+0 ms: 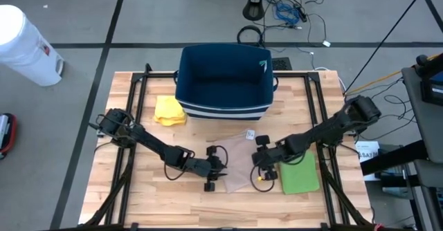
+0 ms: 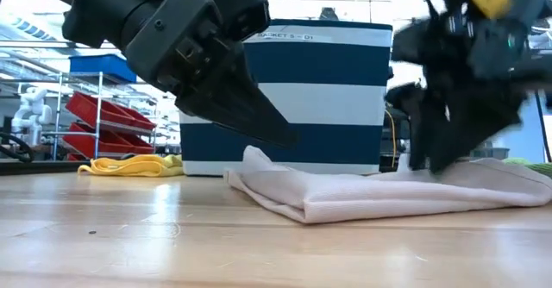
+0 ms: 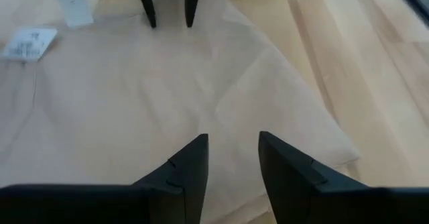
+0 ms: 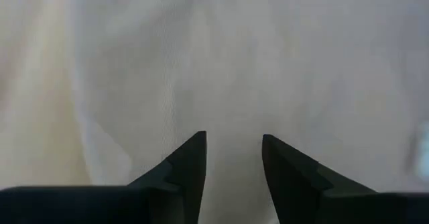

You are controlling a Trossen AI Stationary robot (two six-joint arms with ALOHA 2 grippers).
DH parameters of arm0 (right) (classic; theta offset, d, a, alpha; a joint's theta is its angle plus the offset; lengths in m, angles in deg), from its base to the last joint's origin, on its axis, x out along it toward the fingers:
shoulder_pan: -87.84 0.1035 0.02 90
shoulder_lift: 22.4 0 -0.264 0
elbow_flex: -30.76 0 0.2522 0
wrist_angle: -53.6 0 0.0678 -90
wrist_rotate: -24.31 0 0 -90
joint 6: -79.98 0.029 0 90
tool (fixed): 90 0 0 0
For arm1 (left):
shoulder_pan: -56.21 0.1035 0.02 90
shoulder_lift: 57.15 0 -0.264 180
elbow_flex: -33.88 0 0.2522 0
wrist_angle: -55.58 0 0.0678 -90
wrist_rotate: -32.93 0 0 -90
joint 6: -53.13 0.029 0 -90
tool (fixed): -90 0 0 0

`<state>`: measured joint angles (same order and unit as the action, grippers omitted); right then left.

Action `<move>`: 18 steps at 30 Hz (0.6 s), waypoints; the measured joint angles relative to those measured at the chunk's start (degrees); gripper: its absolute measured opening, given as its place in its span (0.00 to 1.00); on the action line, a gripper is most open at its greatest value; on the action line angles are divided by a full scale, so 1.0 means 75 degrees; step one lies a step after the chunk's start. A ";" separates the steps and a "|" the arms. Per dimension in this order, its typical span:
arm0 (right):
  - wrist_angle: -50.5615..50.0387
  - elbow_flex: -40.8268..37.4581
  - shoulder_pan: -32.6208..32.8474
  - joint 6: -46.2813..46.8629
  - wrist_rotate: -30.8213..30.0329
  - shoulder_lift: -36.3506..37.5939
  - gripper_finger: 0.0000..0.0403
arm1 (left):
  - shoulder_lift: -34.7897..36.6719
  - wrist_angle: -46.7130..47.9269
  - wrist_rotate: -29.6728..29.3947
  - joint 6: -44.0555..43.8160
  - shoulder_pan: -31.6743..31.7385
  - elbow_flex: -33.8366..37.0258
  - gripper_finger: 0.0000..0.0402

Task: Fold towel
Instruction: Fold the light pink towel

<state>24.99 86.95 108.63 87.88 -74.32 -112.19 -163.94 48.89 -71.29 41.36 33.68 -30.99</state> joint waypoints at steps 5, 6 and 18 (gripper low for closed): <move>-0.0074 0.0017 0.0086 0.0059 -0.0043 0.0965 0.33 | 0.0001 0.0062 0.0144 0.0038 0.0201 -0.0069 0.34; -0.0131 0.0017 0.0145 0.0082 -0.0050 0.1145 0.33 | 0.0001 0.0097 0.0162 0.0034 0.0253 -0.0070 0.34; -0.1627 0.0017 0.1134 0.1239 0.0004 0.1204 0.33 | -0.0025 -0.0083 0.0275 0.0041 0.0581 -0.0073 0.34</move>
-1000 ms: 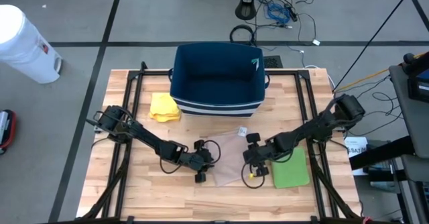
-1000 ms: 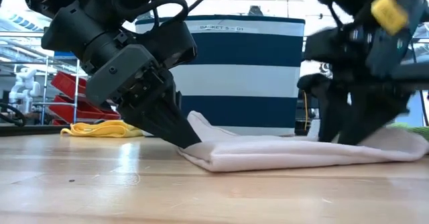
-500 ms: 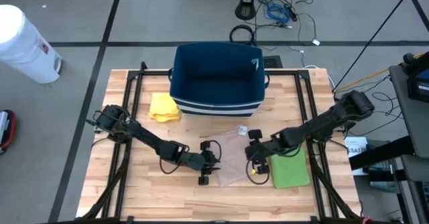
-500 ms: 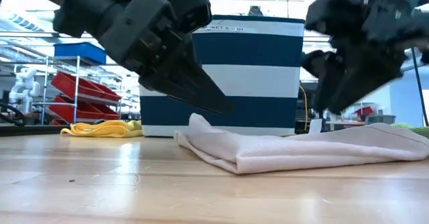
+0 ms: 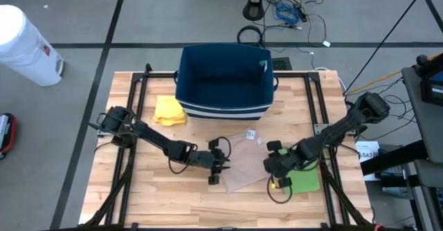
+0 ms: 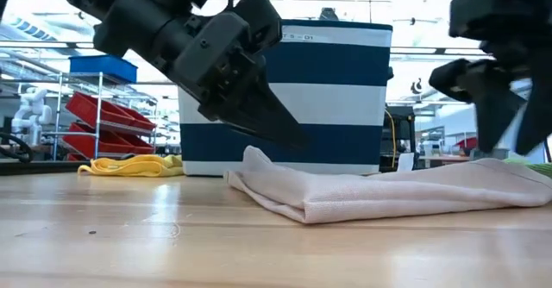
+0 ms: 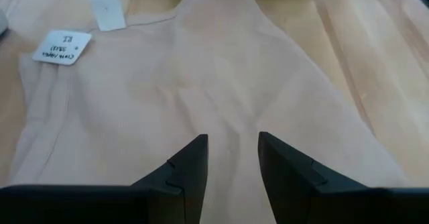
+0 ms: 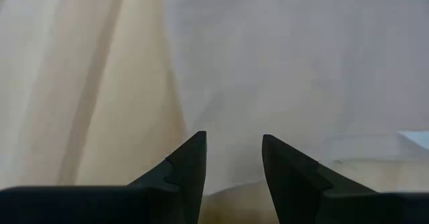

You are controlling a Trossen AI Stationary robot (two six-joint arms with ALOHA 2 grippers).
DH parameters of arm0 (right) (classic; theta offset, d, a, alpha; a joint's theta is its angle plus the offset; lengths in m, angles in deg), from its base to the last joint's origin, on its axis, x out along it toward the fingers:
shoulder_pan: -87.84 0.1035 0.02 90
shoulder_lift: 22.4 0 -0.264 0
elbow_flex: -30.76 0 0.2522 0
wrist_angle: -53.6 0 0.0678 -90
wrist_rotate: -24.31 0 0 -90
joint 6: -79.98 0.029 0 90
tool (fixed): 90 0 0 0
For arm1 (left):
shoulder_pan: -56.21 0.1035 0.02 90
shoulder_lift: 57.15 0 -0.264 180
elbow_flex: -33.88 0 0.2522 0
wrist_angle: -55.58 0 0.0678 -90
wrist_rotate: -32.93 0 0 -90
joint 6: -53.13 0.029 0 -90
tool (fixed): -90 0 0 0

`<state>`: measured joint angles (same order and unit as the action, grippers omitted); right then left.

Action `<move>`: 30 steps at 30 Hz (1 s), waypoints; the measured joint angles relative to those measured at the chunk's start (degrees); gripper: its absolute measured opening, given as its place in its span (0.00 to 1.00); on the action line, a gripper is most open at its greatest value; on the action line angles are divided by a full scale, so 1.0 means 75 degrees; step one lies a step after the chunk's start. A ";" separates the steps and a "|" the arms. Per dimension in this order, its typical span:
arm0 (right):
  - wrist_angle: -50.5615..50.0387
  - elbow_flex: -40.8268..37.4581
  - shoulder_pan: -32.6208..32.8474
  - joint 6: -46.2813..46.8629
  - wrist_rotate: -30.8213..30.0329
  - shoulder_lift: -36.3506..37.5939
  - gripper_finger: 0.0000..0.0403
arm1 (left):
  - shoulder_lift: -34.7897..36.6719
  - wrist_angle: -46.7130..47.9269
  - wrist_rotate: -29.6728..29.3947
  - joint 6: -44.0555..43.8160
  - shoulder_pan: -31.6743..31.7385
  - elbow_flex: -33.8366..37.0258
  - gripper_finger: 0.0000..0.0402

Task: Fold towel
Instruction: Fold the light pink towel

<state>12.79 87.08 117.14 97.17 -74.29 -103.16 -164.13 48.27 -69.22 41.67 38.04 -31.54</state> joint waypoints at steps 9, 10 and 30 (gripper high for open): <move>-0.0099 0.0003 0.0516 0.0101 -0.0073 -0.0930 0.33 | -0.0359 -0.0646 0.0139 -0.0032 0.0412 0.0000 0.34; -0.0093 0.0003 0.0508 0.0104 -0.0155 -0.0998 0.33 | -0.0359 -0.0705 0.0146 -0.0032 0.0460 0.0000 0.34; -0.0327 0.0290 0.0709 0.0035 -0.0619 -0.1255 0.01 | -0.1274 -0.1463 0.0995 -0.0479 0.1155 -0.0012 0.34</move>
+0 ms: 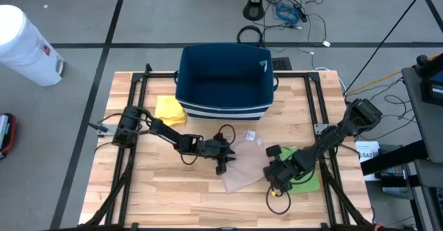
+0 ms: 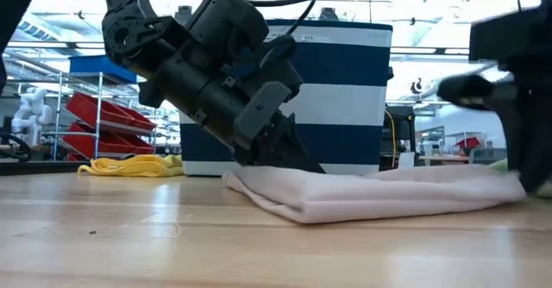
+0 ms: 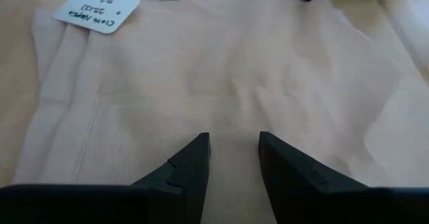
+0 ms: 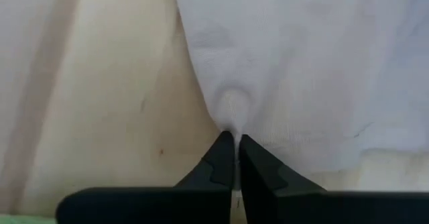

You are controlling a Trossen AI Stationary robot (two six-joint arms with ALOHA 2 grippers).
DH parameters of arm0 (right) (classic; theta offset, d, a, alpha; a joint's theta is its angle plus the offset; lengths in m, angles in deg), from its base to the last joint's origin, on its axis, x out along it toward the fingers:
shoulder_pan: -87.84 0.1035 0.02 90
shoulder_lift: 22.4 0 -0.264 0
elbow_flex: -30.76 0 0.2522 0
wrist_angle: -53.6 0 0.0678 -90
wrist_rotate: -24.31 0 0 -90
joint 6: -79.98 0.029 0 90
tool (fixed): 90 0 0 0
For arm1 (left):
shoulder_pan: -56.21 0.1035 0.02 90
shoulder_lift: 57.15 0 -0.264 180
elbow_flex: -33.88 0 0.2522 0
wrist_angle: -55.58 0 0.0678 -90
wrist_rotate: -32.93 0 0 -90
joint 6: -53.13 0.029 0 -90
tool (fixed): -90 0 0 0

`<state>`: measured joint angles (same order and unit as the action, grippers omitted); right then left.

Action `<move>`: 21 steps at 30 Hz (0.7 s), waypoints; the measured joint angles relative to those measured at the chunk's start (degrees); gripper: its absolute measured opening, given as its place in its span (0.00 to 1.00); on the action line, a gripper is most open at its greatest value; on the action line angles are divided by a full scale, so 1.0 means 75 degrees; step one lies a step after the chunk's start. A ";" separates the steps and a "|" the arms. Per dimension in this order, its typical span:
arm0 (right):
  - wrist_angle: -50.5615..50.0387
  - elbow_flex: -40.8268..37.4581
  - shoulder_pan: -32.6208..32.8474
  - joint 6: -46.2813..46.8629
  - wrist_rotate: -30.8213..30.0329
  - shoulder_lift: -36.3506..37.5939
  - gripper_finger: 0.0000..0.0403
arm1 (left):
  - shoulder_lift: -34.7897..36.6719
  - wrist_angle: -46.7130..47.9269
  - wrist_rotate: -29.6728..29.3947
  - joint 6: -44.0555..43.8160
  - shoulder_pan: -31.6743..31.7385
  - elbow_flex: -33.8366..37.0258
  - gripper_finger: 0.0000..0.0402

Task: Fold towel
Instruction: Fold the light pink towel

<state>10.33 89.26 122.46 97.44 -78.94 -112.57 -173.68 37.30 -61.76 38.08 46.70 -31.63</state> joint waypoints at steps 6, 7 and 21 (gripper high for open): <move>-0.0246 0.0724 0.0176 -0.1046 -0.1222 0.0035 0.00 | 0.0000 0.0027 -0.0003 0.0003 0.0002 0.0000 0.34; -0.0236 0.0850 0.0210 -0.1321 -0.1544 0.0035 0.00 | 0.0000 0.0032 -0.0003 0.0001 0.0002 0.0000 0.34; 0.3894 0.1397 -0.0569 -0.5791 -0.0952 -0.0693 0.00 | -0.0006 -0.0014 -0.0084 -0.0133 -0.0002 0.0003 0.34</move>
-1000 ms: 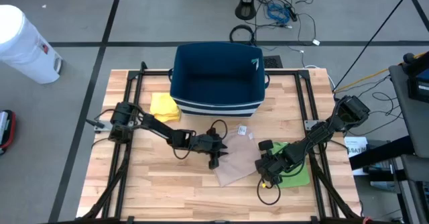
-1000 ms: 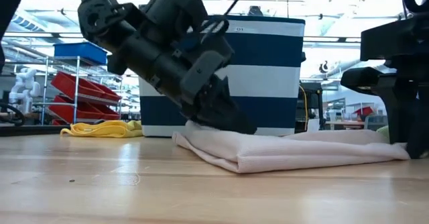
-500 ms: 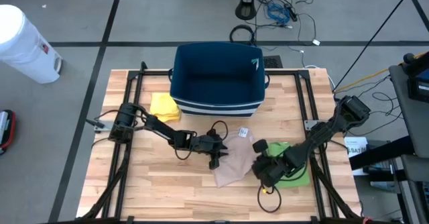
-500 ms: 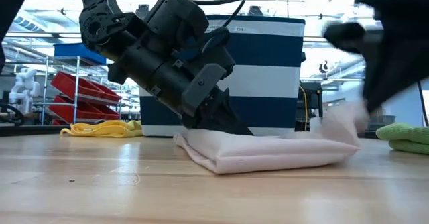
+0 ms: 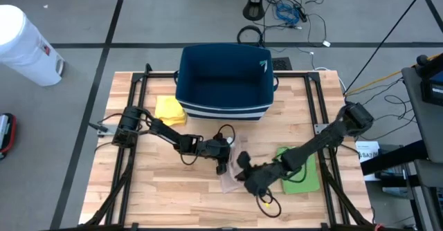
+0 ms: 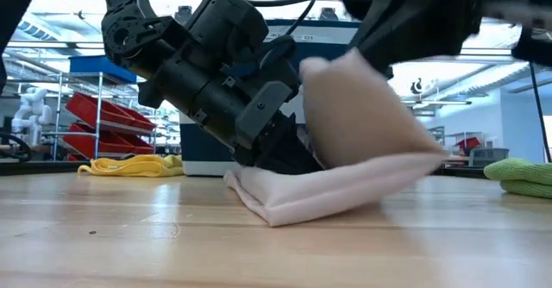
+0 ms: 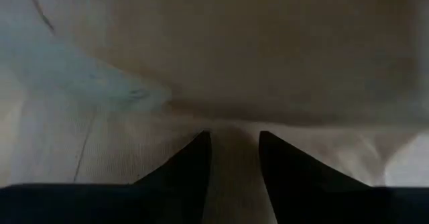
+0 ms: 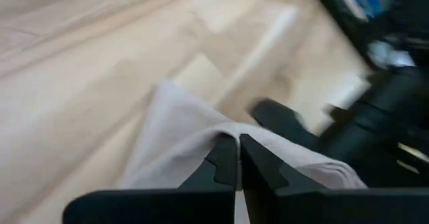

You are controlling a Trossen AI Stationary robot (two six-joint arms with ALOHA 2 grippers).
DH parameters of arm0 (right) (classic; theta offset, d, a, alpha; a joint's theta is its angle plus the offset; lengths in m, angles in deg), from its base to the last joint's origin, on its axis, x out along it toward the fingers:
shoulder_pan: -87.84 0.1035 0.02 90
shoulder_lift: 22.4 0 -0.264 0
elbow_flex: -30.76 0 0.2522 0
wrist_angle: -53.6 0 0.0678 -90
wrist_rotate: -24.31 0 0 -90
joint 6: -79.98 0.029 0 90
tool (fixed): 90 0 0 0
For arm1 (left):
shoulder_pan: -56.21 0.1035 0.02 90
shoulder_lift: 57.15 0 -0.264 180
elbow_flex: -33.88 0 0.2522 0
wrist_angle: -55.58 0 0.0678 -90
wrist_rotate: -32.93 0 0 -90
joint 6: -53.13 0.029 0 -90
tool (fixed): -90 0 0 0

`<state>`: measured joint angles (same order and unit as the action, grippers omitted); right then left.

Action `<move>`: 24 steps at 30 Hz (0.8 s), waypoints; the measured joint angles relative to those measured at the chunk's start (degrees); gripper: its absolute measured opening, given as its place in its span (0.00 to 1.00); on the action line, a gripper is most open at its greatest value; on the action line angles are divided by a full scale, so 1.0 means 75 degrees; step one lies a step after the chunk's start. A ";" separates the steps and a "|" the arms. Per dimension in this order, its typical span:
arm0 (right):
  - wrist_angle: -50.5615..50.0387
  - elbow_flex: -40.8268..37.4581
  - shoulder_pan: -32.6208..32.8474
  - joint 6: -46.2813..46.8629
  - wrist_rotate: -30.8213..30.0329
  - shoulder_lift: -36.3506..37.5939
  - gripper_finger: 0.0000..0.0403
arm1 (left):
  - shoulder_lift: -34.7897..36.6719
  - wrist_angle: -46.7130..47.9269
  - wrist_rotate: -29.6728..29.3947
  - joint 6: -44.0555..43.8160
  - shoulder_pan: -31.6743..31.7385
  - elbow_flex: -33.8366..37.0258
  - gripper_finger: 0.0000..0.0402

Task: Fold towel
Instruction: Fold the light pink towel

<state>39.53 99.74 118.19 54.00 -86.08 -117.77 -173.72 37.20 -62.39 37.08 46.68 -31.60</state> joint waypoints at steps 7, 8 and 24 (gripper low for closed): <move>0.0804 -0.0006 -0.0126 -0.0035 0.0961 -0.1314 0.00 | -0.0006 -0.0009 -0.0032 -0.0003 -0.0005 0.0003 0.34; 0.0842 -0.0006 -0.0100 0.0027 0.0965 -0.1412 0.00 | -0.0006 -0.0009 -0.0032 -0.0002 -0.0005 0.0003 0.34; 0.1304 -0.0005 0.0185 0.0325 0.1178 -0.1571 0.21 | -0.0006 0.0001 -0.0047 0.0013 -0.0004 0.0006 0.34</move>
<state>49.32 99.70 119.58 56.44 -77.24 -129.56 -173.77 37.21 -62.74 37.18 46.65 -31.56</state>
